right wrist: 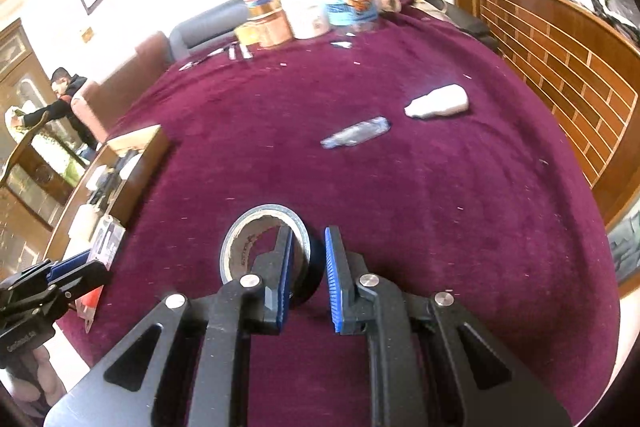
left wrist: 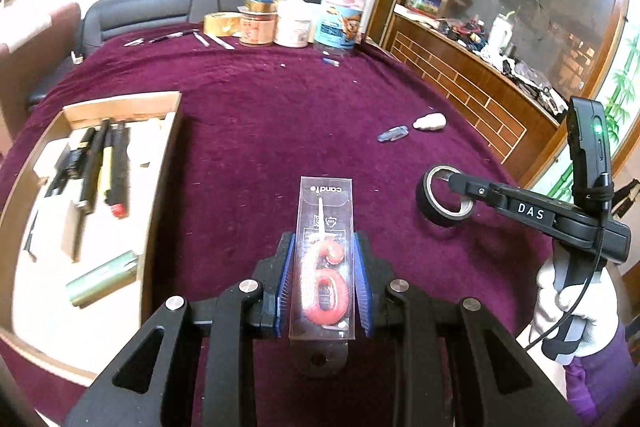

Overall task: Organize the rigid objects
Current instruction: 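Carry the candle package and tape roll into the tray while both tools release them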

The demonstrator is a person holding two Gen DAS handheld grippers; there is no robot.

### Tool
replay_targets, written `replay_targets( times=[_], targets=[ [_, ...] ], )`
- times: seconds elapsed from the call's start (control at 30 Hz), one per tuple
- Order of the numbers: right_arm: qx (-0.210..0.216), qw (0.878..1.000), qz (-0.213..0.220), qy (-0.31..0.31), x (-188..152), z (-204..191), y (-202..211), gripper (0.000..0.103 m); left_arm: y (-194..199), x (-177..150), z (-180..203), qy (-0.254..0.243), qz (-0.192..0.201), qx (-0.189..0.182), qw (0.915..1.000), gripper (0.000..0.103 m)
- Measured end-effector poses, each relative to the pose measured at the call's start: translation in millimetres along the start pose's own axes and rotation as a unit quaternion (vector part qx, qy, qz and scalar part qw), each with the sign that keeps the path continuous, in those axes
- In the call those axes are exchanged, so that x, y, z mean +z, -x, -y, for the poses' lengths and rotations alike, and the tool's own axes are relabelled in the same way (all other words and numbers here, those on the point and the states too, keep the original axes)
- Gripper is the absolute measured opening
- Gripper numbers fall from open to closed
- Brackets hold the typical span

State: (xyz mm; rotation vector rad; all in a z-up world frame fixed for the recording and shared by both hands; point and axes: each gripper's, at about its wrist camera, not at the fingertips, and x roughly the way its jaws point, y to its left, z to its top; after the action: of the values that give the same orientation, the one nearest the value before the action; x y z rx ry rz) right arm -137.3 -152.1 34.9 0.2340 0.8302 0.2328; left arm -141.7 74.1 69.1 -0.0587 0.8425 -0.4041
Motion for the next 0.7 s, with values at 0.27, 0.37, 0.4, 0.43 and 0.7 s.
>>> replay_targets(
  times=[0.27, 0.37, 0.4, 0.43, 0.7],
  targets=[
    [0.044, 0.998, -0.003, 0.045, 5.7, -63.2, 1.5, 0.013, 35.8, -12.1, -51.2, 0.050, 0.028, 0.027, 0.9980, 0.024],
    [0.067, 0.996, -0.011, 0.056, 6.1, -88.5, -4.2, 0.014, 54.2, -16.1, -82.4, 0.081, 0.045, 0.045, 0.9947, 0.024],
    [0.072, 0.995, -0.014, 0.061, 6.1, -96.6, -6.4, 0.014, 57.6, -17.1, -90.5, 0.089, 0.049, 0.050, 0.9936, 0.024],
    [0.080, 0.994, -0.018, 0.069, 5.9, -109.1, -10.1, 0.014, 63.2, -19.0, -102.1, 0.100, 0.053, 0.056, 0.9920, 0.024],
    [0.124, 0.984, -0.044, 0.118, -0.6, -180.1, -32.1, 0.014, 79.1, -38.1, -171.9, 0.164, 0.057, 0.102, 0.9796, 0.024]
  ],
)
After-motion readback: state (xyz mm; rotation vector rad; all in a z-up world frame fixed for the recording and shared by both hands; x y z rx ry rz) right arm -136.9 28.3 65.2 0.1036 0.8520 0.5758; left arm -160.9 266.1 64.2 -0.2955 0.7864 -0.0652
